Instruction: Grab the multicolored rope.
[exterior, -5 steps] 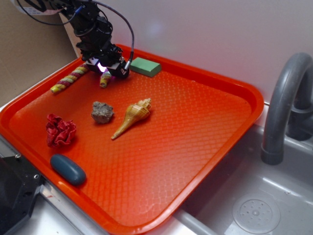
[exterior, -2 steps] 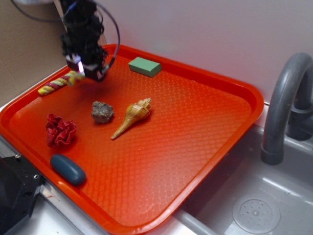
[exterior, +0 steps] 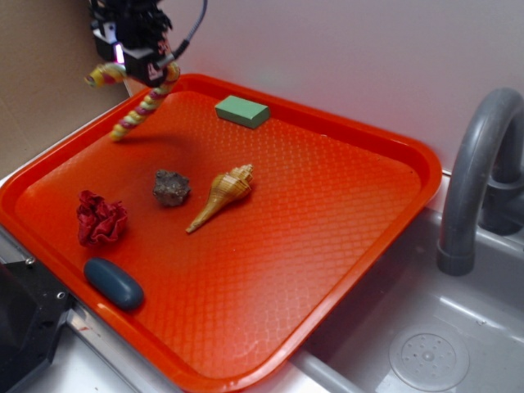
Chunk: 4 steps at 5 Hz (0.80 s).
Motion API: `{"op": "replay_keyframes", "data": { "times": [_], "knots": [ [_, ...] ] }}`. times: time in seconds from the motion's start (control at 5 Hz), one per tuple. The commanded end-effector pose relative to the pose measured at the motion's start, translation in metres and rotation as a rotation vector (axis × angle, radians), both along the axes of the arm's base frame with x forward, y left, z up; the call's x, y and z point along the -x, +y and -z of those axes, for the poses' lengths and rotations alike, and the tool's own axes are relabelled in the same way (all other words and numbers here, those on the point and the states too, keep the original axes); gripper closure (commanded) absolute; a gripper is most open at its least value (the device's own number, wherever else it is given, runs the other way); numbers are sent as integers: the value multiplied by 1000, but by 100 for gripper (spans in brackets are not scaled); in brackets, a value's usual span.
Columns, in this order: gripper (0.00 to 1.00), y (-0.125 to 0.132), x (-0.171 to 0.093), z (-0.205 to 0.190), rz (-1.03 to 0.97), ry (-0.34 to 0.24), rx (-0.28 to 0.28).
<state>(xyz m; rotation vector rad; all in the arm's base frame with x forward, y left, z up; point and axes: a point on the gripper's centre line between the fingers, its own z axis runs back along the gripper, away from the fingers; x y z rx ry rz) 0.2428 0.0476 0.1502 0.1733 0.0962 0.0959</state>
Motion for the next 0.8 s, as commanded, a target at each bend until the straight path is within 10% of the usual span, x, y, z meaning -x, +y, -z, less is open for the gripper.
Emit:
{"op": "replay_keyframes", "data": {
  "times": [0.0, 0.4, 0.6],
  "knots": [
    [100, -25, 17, -74, 83, -109, -5],
    [100, -19, 16, -124, 28, -239, -23],
    [100, -16, 12, -115, 66, -170, -24]
  ]
}}
